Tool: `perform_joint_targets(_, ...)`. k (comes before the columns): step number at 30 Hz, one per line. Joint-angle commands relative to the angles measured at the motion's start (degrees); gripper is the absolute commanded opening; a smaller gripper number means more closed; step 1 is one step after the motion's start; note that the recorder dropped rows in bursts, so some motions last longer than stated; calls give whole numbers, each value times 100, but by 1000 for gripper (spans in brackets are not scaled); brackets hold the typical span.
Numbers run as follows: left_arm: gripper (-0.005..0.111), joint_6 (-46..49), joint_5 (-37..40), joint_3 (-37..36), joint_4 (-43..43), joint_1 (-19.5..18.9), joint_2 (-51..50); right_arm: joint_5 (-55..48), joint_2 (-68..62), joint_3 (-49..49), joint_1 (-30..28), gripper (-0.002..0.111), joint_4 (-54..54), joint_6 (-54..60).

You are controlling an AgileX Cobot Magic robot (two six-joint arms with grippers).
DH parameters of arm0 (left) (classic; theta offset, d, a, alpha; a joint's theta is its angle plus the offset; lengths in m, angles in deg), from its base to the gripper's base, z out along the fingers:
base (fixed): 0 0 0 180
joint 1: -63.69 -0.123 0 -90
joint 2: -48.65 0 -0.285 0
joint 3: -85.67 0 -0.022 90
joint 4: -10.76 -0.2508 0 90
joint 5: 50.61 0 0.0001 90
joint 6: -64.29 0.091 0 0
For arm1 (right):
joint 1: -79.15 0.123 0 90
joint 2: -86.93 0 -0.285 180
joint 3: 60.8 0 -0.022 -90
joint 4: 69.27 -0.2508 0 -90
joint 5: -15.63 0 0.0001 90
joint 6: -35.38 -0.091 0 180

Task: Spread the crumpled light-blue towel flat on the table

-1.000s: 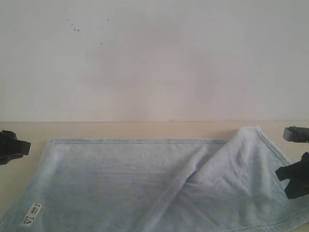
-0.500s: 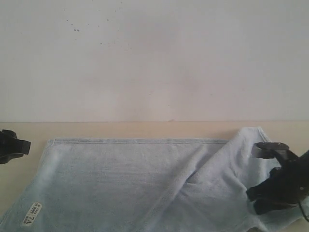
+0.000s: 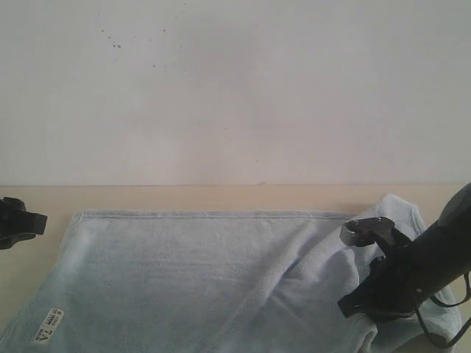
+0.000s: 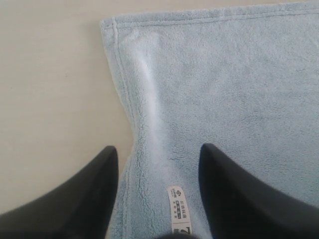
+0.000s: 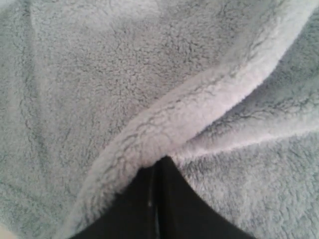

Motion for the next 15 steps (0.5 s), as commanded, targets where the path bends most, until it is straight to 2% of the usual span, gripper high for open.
perform_joint_targets(1,48,28,-79,-31,70,-3,29,-322,46,30,33,0,9,243)
perform_joint_targets(4,48,28,-79,-31,70,-3,29,-421,237,30,20,5,9,222)
perform_joint_targets(8,48,28,-78,-31,87,-3,29,-420,848,30,-122,29,224,0)
perform_joint_targets(10,48,28,-78,-31,87,-3,29,-462,1174,30,-270,37,337,-202)
perform_joint_targets(12,48,28,-78,-31,87,-3,29,-556,1481,40,-418,38,767,-583)
perform_joint_targets(15,48,28,-78,-31,87,-3,29,-595,1672,40,-640,36,2044,-1775)
